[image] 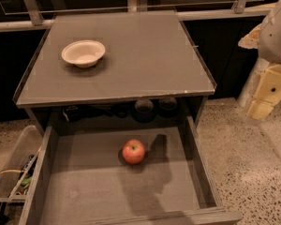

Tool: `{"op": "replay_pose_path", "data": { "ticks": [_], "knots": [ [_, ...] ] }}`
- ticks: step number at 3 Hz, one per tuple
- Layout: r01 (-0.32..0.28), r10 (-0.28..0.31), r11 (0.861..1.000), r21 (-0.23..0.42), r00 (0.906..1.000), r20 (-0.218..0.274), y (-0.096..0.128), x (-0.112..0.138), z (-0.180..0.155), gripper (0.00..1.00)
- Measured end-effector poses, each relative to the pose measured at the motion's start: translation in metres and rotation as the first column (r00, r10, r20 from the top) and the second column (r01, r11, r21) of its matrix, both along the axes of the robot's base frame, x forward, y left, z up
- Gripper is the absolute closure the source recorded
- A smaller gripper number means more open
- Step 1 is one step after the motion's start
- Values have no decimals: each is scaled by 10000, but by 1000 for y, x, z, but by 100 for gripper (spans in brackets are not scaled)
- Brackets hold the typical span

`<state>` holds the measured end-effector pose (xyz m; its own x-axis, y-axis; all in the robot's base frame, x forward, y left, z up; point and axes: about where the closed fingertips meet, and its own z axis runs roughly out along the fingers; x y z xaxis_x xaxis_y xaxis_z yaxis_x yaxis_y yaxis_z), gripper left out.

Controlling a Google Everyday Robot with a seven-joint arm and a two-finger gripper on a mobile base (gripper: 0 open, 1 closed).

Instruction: Pick apple from top drawer and place on counter

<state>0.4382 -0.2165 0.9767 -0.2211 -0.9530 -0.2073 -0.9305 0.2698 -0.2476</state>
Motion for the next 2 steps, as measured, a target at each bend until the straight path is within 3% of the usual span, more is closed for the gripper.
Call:
{"op": "replay_pose_path", "data": {
  "ticks": [2],
  "knots": [
    [-159,160,9998,89,9999,-53,5,1,-6,0]
  ]
}}
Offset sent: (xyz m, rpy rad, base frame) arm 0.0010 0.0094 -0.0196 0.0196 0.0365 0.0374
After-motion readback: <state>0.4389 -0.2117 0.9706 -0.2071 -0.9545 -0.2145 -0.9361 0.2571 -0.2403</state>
